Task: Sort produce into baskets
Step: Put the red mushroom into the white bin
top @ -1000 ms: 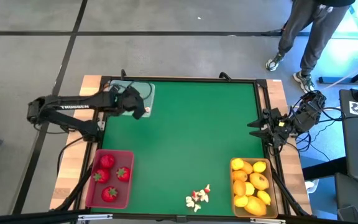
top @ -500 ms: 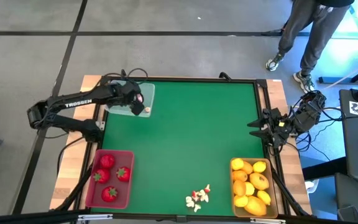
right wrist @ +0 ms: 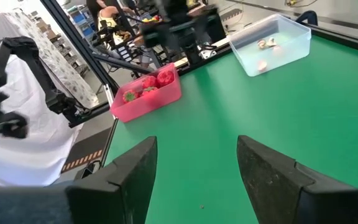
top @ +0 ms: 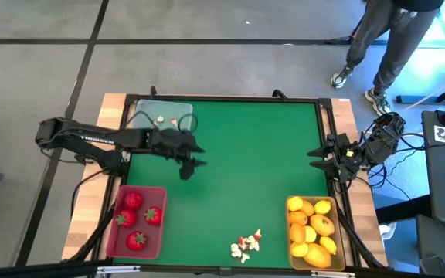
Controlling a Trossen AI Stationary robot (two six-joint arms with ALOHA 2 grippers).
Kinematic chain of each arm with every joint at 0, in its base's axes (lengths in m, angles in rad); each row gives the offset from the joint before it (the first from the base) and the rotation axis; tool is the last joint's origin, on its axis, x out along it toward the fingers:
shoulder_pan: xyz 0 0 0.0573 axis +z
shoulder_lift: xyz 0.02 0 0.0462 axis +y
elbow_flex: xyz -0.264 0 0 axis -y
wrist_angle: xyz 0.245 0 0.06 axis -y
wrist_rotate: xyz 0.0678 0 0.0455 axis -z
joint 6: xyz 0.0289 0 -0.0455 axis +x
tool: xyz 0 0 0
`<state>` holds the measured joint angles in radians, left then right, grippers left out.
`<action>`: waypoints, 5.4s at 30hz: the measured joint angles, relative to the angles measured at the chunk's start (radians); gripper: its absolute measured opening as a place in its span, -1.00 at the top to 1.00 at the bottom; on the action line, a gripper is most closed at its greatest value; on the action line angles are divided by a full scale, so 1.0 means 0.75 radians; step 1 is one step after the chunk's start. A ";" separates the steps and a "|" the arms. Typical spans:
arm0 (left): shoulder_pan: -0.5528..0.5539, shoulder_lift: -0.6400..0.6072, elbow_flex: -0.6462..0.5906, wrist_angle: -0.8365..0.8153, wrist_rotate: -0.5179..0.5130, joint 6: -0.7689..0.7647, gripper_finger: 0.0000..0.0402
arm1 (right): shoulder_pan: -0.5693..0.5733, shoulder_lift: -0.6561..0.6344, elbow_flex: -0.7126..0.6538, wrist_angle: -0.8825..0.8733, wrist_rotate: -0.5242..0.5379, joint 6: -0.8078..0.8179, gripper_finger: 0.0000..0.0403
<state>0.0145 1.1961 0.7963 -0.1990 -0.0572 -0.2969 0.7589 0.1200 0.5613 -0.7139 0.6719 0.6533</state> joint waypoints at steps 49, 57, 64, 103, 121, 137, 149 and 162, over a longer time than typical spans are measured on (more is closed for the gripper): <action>-0.541 1.389 0.946 0.593 -0.142 0.211 -0.04 | 0.000 0.000 0.000 -0.008 0.048 0.006 -0.10; -0.562 1.463 0.969 0.585 -0.139 0.084 -0.05 | 0.000 0.000 0.000 -0.022 0.047 0.028 -0.10; -0.562 1.501 0.969 0.601 -0.167 0.046 -0.05 | 0.000 0.000 0.000 -0.025 0.047 0.030 -0.10; -0.542 1.525 1.184 0.329 -0.305 0.087 -0.05 | 0.000 0.000 0.000 -0.028 0.021 0.031 -0.10; -0.536 1.564 1.184 0.385 -0.301 0.116 -0.04 | 0.000 0.000 0.000 -0.029 0.021 0.031 -0.10; -0.530 1.651 1.184 0.410 -0.256 0.064 -0.04 | 0.000 0.000 0.000 -0.028 -0.004 0.030 -0.10; -0.525 1.663 1.186 0.424 -0.263 0.054 0.02 | 0.000 0.000 0.000 -0.029 -0.003 0.030 -0.10; -0.522 1.636 1.183 0.408 -0.269 0.056 0.40 | 0.000 0.000 0.000 -0.029 -0.004 0.030 -0.10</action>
<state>-0.3767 2.4229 1.6836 0.1067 -0.2588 -0.2546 0.7589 0.1201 0.5613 -0.7357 0.6689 0.6758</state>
